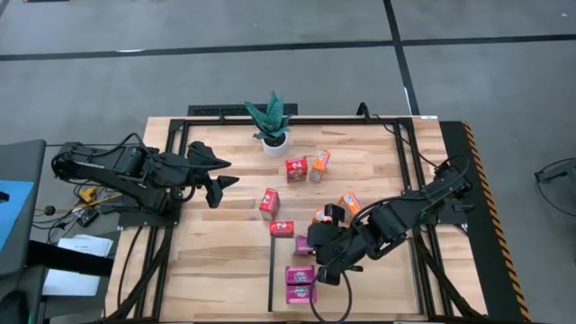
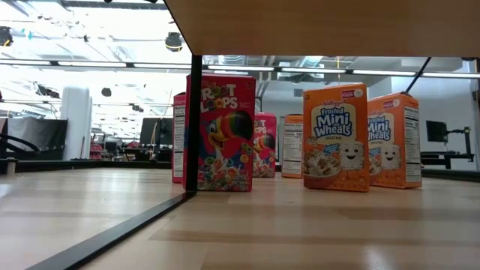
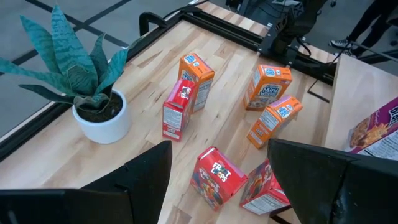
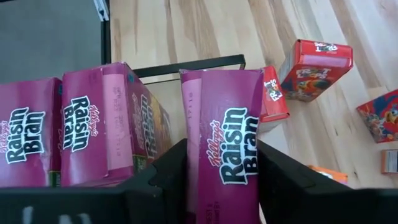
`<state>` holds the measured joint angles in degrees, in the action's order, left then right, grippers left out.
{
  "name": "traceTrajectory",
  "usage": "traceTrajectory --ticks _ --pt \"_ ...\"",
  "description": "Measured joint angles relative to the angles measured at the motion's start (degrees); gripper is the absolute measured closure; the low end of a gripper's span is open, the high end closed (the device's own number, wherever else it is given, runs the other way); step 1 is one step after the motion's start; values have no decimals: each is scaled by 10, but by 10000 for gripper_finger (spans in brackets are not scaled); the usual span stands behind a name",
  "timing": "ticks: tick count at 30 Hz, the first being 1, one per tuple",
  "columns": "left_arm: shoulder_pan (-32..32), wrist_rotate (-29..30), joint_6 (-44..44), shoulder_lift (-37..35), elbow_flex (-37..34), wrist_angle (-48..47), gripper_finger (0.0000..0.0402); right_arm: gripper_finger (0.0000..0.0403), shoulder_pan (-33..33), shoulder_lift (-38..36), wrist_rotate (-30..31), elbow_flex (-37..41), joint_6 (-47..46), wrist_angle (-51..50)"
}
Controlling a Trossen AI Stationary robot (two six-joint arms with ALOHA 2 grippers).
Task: Stack cereal on shelf
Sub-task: Put the purple cereal box on the upper left shelf
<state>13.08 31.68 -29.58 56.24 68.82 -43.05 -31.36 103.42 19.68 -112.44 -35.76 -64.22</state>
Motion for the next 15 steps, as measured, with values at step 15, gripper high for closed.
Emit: traceTrajectory --ticks 15 --pt "0 0 9 0 0 0 146 175 -1 0 -2 0 -2 1"
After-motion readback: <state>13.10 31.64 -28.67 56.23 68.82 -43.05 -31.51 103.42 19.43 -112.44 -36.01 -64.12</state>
